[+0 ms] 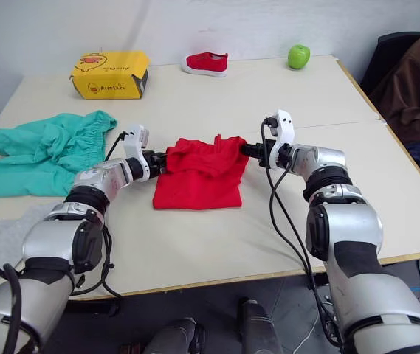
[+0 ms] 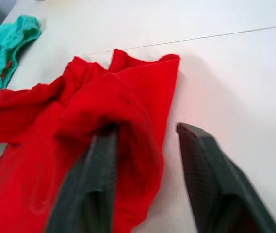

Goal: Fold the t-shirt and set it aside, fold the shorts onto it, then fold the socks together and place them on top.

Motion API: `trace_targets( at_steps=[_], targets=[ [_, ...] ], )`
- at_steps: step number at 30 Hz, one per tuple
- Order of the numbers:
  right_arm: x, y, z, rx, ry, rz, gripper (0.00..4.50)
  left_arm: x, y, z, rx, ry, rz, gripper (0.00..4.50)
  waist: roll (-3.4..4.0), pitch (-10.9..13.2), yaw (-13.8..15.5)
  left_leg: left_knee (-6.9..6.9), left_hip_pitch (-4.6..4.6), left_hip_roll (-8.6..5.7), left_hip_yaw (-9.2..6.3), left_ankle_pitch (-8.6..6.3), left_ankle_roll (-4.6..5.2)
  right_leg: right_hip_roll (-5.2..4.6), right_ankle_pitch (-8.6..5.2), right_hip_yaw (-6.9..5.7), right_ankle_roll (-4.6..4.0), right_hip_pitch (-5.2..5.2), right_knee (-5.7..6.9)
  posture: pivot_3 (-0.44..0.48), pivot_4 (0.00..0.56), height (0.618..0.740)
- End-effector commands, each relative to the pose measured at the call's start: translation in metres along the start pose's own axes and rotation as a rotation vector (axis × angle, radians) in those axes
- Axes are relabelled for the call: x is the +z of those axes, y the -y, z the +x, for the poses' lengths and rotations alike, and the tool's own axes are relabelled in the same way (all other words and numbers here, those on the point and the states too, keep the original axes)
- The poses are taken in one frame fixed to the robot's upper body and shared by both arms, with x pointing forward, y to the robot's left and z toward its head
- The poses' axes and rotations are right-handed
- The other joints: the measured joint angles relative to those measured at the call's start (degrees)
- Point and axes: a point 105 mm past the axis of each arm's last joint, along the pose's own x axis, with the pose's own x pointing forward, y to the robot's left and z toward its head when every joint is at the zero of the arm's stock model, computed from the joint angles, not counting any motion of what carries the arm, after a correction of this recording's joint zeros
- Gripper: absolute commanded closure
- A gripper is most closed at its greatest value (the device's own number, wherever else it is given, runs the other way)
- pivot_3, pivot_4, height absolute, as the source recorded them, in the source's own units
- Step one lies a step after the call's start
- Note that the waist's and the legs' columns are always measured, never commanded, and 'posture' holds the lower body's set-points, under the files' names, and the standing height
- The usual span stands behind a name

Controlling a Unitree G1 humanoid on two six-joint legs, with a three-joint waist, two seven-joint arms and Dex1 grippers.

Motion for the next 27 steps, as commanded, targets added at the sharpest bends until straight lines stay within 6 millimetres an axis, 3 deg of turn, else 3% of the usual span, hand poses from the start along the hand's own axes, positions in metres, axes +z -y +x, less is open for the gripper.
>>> trace_targets(
  at_steps=[1, 4, 7, 10, 12, 16, 20, 22, 27],
  targets=[
    [0.013, 0.0, -0.003, -0.027, -0.008, -0.155, 1.05, 0.013, -0.004, -0.007, -0.004, 0.015, 0.018, 1.07, 0.0, 0.0, -0.04, 0.0, 0.0, 0.0, 0.0, 0.0, 0.0, 0.0, 0.0, 0.0, 0.0, 0.0, 0.0, 0.0, 0.15, 0.74],
    [0.01, 0.01, -0.012, -0.063, -0.114, -0.421, 0.02, 0.019, -0.019, -0.021, 0.043, -0.015, 0.126, 0.15, 0.0, 0.0, -0.16, 0.01, 0.0, 0.0, 0.03, 0.0, -0.01, 0.0, 0.0, 0.03, 0.0, -0.05, 0.05, 0.0, 0.15, 0.74],
    [0.011, 0.016, -0.027, -0.043, -0.172, -0.561, 0.0, 0.025, -0.039, -0.046, 0.075, -0.056, 0.291, 0.05, 0.01, 0.0, -0.23, -0.02, -0.01, 0.0, 0.05, -0.01, -0.02, 0.01, 0.0, 0.05, 0.0, -0.12, 0.12, 0.0, 0.15, 0.74],
    [0.013, 0.017, -0.039, -0.026, -0.174, -0.667, 0.0, 0.033, -0.046, -0.065, 0.073, -0.047, 0.388, 0.05, 0.01, 0.0, -0.2, -0.05, -0.02, 0.0, 0.05, -0.02, -0.03, 0.01, -0.01, 0.03, -0.02, -0.16, 0.14, 0.0, 0.15, 0.74],
    [0.014, 0.008, -0.048, 0.022, -0.144, -0.776, 0.0, 0.041, -0.034, -0.081, -0.019, -0.007, 0.525, 0.05, 0.02, 0.0, -0.1, -0.02, -0.05, 0.0, 0.03, -0.02, -0.03, 0.0, -0.01, 0.01, -0.02, -0.16, 0.1, 0.0, 0.15, 0.74],
    [0.002, -0.018, -0.065, 0.154, -0.095, -0.865, 0.0, 0.034, -0.001, -0.109, -0.196, 0.014, 0.74, 0.05, 0.03, 0.01, 0.11, 0.04, -0.13, 0.03, 0.01, -0.04, -0.06, 0.01, -0.02, 0.0, -0.03, -0.19, 0.06, 0.0, 0.15, 0.74],
    [-0.038, -0.047, -0.075, 0.29, -0.078, -1.12, 0.0, -0.013, 0.039, -0.136, -0.439, -0.074, 1.012, 0.05, 0.06, 0.0, 0.33, 0.16, -0.07, 0.05, 0.0, -0.08, -0.09, 0.03, -0.02, 0.0, -0.04, -0.05, 0.05, 0.0, 0.15, 0.74],
    [-0.054, -0.058, -0.076, 0.347, -0.067, -1.21, 0.0, -0.031, 0.045, -0.139, -0.496, -0.116, 1.078, 0.05, 0.06, 0.0, 0.59, 0.17, 0.02, 0.04, 0.02, -0.09, -0.08, 0.04, -0.02, 0.0, -0.04, 0.09, 0.0, 0.0, 0.15, 0.74],
    [-0.084, -0.071, -0.069, 0.409, -0.07, -1.374, 0.0, -0.036, 0.041, -0.122, -0.441, -0.095, 1.129, 0.05, 0.06, 0.0, 1.92, 0.31, 0.09, 0.04, 0.05, -0.06, -0.02, 0.05, 0.04, 0.02, -0.13, 0.18, 0.05, 0.0, 0.15, 0.74]
  ],
)
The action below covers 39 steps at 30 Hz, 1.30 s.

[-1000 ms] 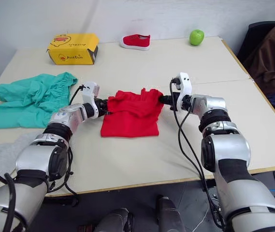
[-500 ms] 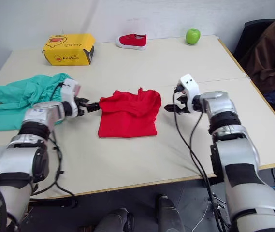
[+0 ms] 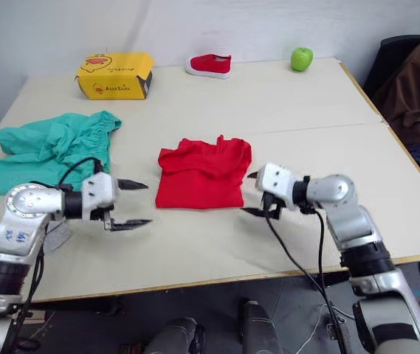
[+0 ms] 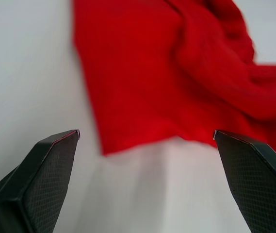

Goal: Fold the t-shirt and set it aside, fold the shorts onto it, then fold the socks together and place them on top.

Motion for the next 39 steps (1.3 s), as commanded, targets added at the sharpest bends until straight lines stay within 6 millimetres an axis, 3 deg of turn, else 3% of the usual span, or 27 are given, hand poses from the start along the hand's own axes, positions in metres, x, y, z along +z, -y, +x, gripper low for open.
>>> trace_targets(
  at_steps=[1, 3, 5, 12, 17, 18, 20, 26, 30, 32, 35, 39],
  targets=[
    [0.011, -0.002, 0.005, -0.018, 0.014, -0.136, 0.0, 0.004, -0.011, 0.004, 0.055, -0.002, 0.072, 0.05, 0.0, 0.0, 0.22, 0.0, 0.01, 0.0, -0.01, 0.0, 0.0, 0.0, 0.0, 0.0, 0.0, 0.01, 0.03, 0.0, 0.15, 0.74],
    [0.004, -0.003, 0.012, -0.037, -0.011, -0.175, 0.0, -0.001, -0.01, 0.013, 0.049, -0.013, 0.089, 0.05, -0.01, -0.01, 0.19, -0.01, 0.01, -0.01, 0.0, 0.0, 0.01, 0.0, 0.0, 0.0, 0.0, 0.0, 0.02, 0.0, 0.15, 0.74],
    [-0.005, -0.003, 0.018, -0.047, -0.046, -0.25, 0.36, -0.006, -0.01, 0.024, 0.046, -0.024, 0.099, 0.0, -0.01, -0.01, 0.2, -0.06, 0.02, -0.01, 0.0, 0.0, 0.02, 0.01, 0.0, -0.01, 0.0, 0.0, -0.02, 0.0, 0.15, 0.74],
    [-0.023, -0.002, 0.029, -0.101, -0.085, -0.324, 2.59, -0.026, -0.002, 0.053, 0.031, -0.057, 0.101, 2.13, -0.04, -0.08, -0.04, -0.03, 0.14, -0.01, 0.03, 0.02, 0.02, 0.03, 0.0, -0.03, 0.0, 0.11, 0.03, 0.0, 0.15, 0.74],
    [-0.026, 0.001, 0.029, -0.116, -0.087, -0.344, 4.37, -0.034, -0.011, 0.061, 0.086, -0.071, 0.09, 3.73, -0.02, -0.11, 0.36, -0.02, 0.4, -0.03, 0.04, 0.04, 0.05, 0.01, 0.0, 0.02, 0.0, 0.35, 0.05, 0.0, 0.15, 0.74],
    [-0.026, 0.001, 0.029, -0.116, -0.086, -0.344, 4.5, -0.033, -0.013, 0.061, 0.089, -0.068, 0.091, 4.08, -0.02, -0.11, 0.34, -0.05, 0.44, -0.03, 0.06, 0.04, 0.05, 0.01, 0.0, 0.05, 0.0, 0.37, 0.07, 0.0, 0.15, 0.74],
    [-0.025, 0.001, 0.028, -0.119, -0.077, -0.343, 4.5, -0.029, -0.014, 0.061, 0.087, -0.051, 0.09, 4.44, -0.02, -0.11, 0.29, -0.06, 0.44, -0.02, 0.07, 0.04, 0.05, 0.02, 0.0, 0.07, 0.0, 0.36, 0.07, 0.0, 0.15, 0.74],
    [-0.004, -0.014, 0.014, -0.067, 0.03, -0.366, 4.5, 0.008, -0.003, 0.046, -0.008, 0.108, 0.008, 4.44, -0.02, -0.1, -0.01, -0.07, 0.06, 0.0, 0.04, 0.04, 0.05, 0.02, 0.0, 0.07, 0.0, 0.01, 0.05, 0.0, 0.15, 0.74],
    [0.009, -0.038, -0.008, 0.001, 0.083, -0.353, 4.5, 0.027, 0.025, 0.025, -0.121, 0.154, -0.018, 4.44, 0.02, -0.08, -0.14, -0.14, -0.08, 0.08, 0.02, -0.02, 0.05, 0.07, 0.0, 0.04, 0.0, -0.1, -0.14, 0.0, 0.15, 0.74],
    [0.011, -0.053, -0.018, 0.043, 0.094, -0.323, 4.5, 0.029, 0.039, 0.019, -0.147, 0.15, -0.026, 4.44, 0.03, -0.07, -0.05, -0.14, -0.02, 0.1, 0.01, -0.02, 0.06, 0.08, 0.0, 0.04, 0.0, 0.0, -0.19, 0.0, 0.15, 0.74],
    [0.008, -0.079, -0.036, 0.113, 0.075, -0.303, 4.5, 0.017, 0.061, 0.008, -0.166, 0.107, -0.058, 4.44, 0.04, -0.07, 0.21, -0.15, 0.12, 0.11, 0.01, -0.04, 0.08, 0.08, 0.0, 0.06, 0.0, 0.16, -0.21, 0.0, 0.15, 0.74],
    [-0.001, -0.095, -0.045, 0.134, 0.037, -0.301, 4.5, 0.008, 0.091, 0.002, -0.204, 0.083, -0.06, 4.44, 0.03, -0.07, 0.49, -0.15, 0.17, 0.12, 0.06, -0.07, 0.12, 0.08, -0.01, 0.11, -0.01, 0.19, -0.39, 0.0, 0.15, 0.74]
  ],
)
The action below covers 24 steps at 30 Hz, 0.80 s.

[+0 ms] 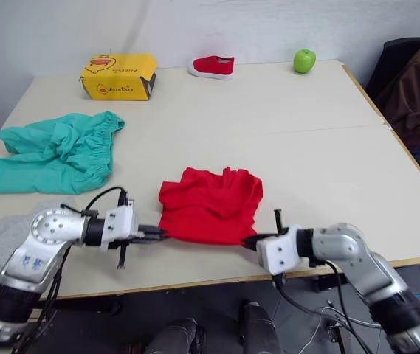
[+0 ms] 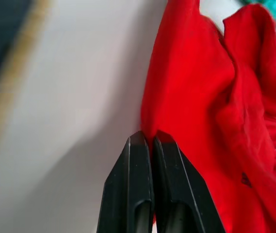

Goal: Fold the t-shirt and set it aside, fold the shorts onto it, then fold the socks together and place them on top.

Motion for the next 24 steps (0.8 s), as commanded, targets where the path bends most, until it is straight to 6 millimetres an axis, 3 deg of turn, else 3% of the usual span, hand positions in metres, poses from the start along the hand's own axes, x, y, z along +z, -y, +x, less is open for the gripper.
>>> trace_targets(
  at_steps=[1, 7, 9, 11, 15, 18, 19, 22, 24],
  targets=[
    [-0.001, -0.002, -0.011, -0.007, -0.036, -0.036, 4.5, 0.001, 0.013, -0.008, -0.006, -0.032, 0.073, 4.44, 0.0, 0.0, 0.31, 0.0, 0.0, 0.0, 0.01, 0.0, 0.0, 0.0, 0.0, 0.02, 0.0, -0.01, -0.01, 0.0, 0.15, 0.74],
    [-0.007, -0.012, -0.011, -0.033, -0.068, -0.016, 4.5, -0.015, 0.019, 0.002, 0.092, -0.066, 0.055, 4.44, 0.0, 0.0, 1.21, 0.01, 0.15, -0.01, 0.04, -0.01, 0.03, 0.0, 0.0, 0.03, -0.01, 0.15, -0.08, 0.0, 0.15, 0.74],
    [-0.009, -0.01, -0.011, -0.053, -0.075, -0.004, 4.02, -0.017, 0.021, 0.004, 0.093, -0.07, 0.038, 4.5, 0.01, 0.02, 1.16, -0.09, 0.54, 0.01, 0.02, -0.06, 0.11, 0.01, 0.0, 0.0, -0.01, 0.59, -0.23, 0.0, 0.15, 0.74],
    [-0.009, -0.011, -0.014, -0.047, -0.073, 0.019, 3.43, -0.018, 0.023, 0.003, 0.105, -0.063, 0.006, 3.97, 0.0, 0.01, 1.01, -0.5, 1.09, 0.06, 0.02, -0.09, 0.16, 0.04, -0.01, -0.01, -0.01, 1.11, -0.52, 0.0, 0.15, 0.74],
    [-0.003, -0.015, -0.021, -0.032, -0.043, 0.062, 2.07, -0.017, 0.036, -0.002, 0.047, -0.051, -0.065, 2.85, 0.0, 0.0, 0.94, -0.85, 1.3, 0.08, 0.05, -0.08, 0.17, 0.05, -0.02, 0.04, -0.03, 1.17, -0.61, 0.0, 0.15, 0.74],
    [0.012, -0.01, -0.037, -0.042, 0.022, 0.193, 1.06, -0.01, 0.051, -0.02, -0.032, -0.04, -0.175, 1.94, 0.0, 0.01, 0.94, -0.91, 1.19, 0.17, 0.03, -0.09, 0.14, 0.1, -0.07, 0.01, -0.11, 1.04, -0.63, 0.0, 0.15, 0.74],
    [0.018, -0.005, -0.041, -0.055, 0.049, 0.244, 1.02, -0.007, 0.052, -0.028, -0.042, -0.037, -0.212, 1.64, 0.03, 0.02, 0.93, -0.94, 1.19, 0.19, 0.03, -0.09, 0.14, 0.1, -0.07, 0.01, -0.11, 1.05, -0.65, 0.0, 0.15, 0.74],
    [0.028, 0.008, -0.046, -0.083, 0.1, 0.363, 1.02, 0.002, 0.043, -0.048, -0.035, -0.01, -0.324, 1.64, -0.01, 0.05, 0.85, -0.9, 1.2, 0.19, 0.04, -0.09, 0.15, 0.09, -0.07, 0.03, -0.12, 1.08, -0.67, 0.0, 0.15, 0.74],
    [0.034, 0.015, -0.045, -0.092, 0.142, 0.436, 1.44, 0.01, 0.034, -0.059, -0.042, 0.028, -0.419, 1.59, -0.06, 0.09, 0.89, -0.9, 1.25, 0.2, 0.0, -0.1, 0.16, 0.09, -0.07, 0.0, -0.13, 1.13, -0.65, 0.0, 0.15, 0.74]
  ],
)
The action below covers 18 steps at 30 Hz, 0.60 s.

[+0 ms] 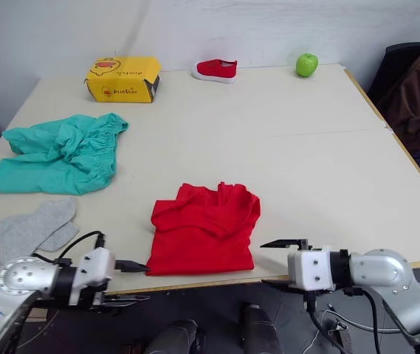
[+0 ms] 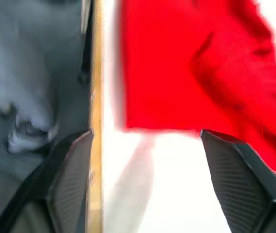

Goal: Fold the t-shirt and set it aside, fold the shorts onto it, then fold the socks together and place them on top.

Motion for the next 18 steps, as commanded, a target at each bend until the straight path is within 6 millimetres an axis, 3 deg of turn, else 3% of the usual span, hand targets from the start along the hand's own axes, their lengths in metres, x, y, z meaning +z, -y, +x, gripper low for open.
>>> trace_targets(
  at_steps=[1, 5, 9, 11, 14, 18],
  targets=[
    [0.022, 0.009, 0.003, -0.011, 0.092, 0.106, 1.66, 0.028, -0.01, -0.02, -0.024, 0.096, -0.109, 1.79, -0.03, 0.07, 0.1, 0.0, 0.07, 0.0, -0.01, -0.01, 0.01, 0.0, 0.0, -0.02, -0.01, 0.08, 0.01, 0.0, 0.15, 0.74],
    [0.015, 0.013, 0.022, 0.001, 0.098, 0.191, 3.09, 0.033, -0.024, -0.02, -0.071, 0.055, -0.08, 2.84, 0.03, 0.1, 0.12, -0.01, 0.42, 0.0, -0.14, -0.28, 0.32, -0.02, -0.02, -0.16, -0.03, 0.51, -0.13, 0.0, 0.15, 0.74],
    [-0.008, 0.005, 0.043, 0.063, 0.034, 0.236, 4.48, 0.037, -0.048, 0.001, -0.083, 0.035, -0.061, 4.06, 0.03, 0.11, 0.15, -0.02, 0.42, -0.03, -0.12, -0.19, 0.09, 0.0, -0.02, -0.18, -0.03, 0.55, -0.24, 0.0, 0.15, 0.74],
    [-0.021, 0.003, 0.052, 0.072, -0.009, 0.223, 4.5, 0.032, -0.052, 0.011, -0.114, -0.007, -0.027, 4.49, 0.02, 0.11, 0.02, -0.04, 0.39, -0.04, -0.12, -0.19, 0.09, 0.01, -0.01, -0.19, -0.01, 0.56, -0.2, 0.0, 0.15, 0.74],
    [-0.04, 0.003, 0.061, 0.074, -0.088, 0.196, 4.5, 0.032, -0.061, 0.026, -0.136, -0.02, -0.016, 4.49, 0.03, 0.11, -0.2, -0.03, 0.28, -0.04, -0.03, -0.19, 0.09, 0.05, 0.0, -0.15, 0.0, 0.44, -0.16, 0.0, 0.15, 0.74],
    [-0.047, 0.0, 0.065, 0.116, -0.12, 0.174, 4.5, 0.039, -0.078, 0.042, -0.124, -0.017, 0.026, 4.49, -0.04, 0.09, -0.12, 0.03, 0.28, -0.02, -0.01, -0.17, 0.05, 0.07, 0.0, -0.18, 0.01, 0.42, -0.13, 0.0, 0.15, 0.74]
  ],
)
